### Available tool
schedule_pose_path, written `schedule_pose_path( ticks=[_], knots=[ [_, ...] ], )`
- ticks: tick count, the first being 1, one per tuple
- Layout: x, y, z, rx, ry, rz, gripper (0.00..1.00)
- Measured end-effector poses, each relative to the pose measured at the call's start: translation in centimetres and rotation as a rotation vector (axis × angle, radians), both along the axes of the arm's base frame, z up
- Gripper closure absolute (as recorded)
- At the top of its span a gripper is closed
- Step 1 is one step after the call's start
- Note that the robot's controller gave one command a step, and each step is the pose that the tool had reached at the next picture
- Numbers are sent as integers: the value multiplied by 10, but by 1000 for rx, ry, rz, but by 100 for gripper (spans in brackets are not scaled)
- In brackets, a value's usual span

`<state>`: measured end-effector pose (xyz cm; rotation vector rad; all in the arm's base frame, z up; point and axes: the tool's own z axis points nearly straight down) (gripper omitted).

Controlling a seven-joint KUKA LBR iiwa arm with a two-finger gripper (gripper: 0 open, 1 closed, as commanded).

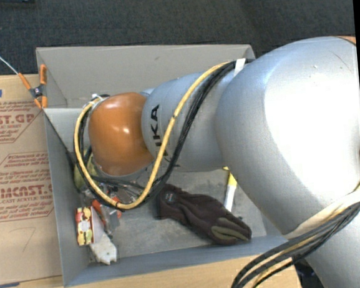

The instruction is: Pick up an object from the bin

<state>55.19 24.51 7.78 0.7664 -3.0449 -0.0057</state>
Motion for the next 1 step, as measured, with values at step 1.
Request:
schedule_pose_path(
  ticks=[1],
  knots=[
    [-1,0,23,-3,4,0,100]
  ],
)
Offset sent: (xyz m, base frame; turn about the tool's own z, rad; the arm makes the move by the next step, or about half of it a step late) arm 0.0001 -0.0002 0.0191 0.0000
